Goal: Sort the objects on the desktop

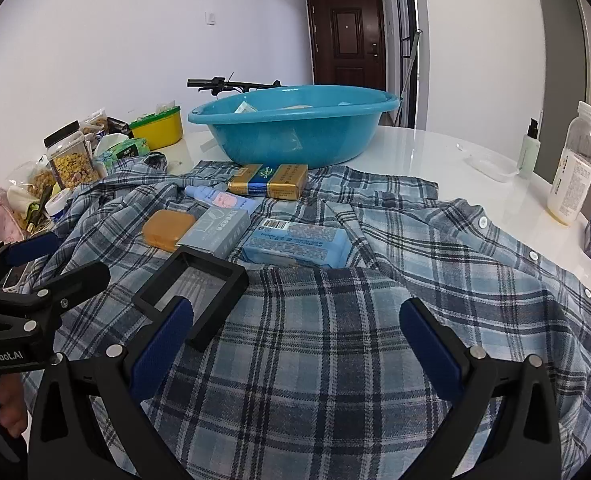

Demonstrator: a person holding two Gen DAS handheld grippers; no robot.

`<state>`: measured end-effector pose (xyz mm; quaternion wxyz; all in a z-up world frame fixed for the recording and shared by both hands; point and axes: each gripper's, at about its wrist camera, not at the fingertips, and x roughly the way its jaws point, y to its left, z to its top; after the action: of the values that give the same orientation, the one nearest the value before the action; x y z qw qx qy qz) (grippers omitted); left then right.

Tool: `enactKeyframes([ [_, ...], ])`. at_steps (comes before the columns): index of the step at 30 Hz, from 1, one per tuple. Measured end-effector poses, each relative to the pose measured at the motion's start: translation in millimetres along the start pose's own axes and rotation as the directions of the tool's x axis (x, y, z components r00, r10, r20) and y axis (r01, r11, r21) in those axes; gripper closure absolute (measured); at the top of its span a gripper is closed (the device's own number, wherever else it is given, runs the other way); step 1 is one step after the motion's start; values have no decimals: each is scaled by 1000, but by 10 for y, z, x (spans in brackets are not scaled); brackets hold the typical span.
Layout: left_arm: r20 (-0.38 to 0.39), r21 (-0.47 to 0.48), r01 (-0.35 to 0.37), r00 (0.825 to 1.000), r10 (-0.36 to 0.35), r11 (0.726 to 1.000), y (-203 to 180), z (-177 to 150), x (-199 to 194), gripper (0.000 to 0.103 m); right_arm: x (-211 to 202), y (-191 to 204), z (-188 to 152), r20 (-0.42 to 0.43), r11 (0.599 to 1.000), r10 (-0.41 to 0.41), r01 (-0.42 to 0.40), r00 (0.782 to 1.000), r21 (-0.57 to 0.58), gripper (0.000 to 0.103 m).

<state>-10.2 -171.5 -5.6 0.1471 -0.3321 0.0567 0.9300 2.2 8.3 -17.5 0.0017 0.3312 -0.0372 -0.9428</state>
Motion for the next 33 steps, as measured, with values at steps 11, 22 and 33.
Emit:
enactKeyframes([
  [11,0,1,0,1000,0,1000,-21,12,2,0,-25,-36,9,-2,1000,1,-1,1000,-4,0],
  [22,-5,16,51,999,-51,999,-53,24,7,0,-30,-38,14,0,1000,8,-8,1000,-5,0],
  [33,-50,80,112,993,-109,990,-152,-12,121,0,-81,-221,-19,7,998,14,-14,1000,60,0],
])
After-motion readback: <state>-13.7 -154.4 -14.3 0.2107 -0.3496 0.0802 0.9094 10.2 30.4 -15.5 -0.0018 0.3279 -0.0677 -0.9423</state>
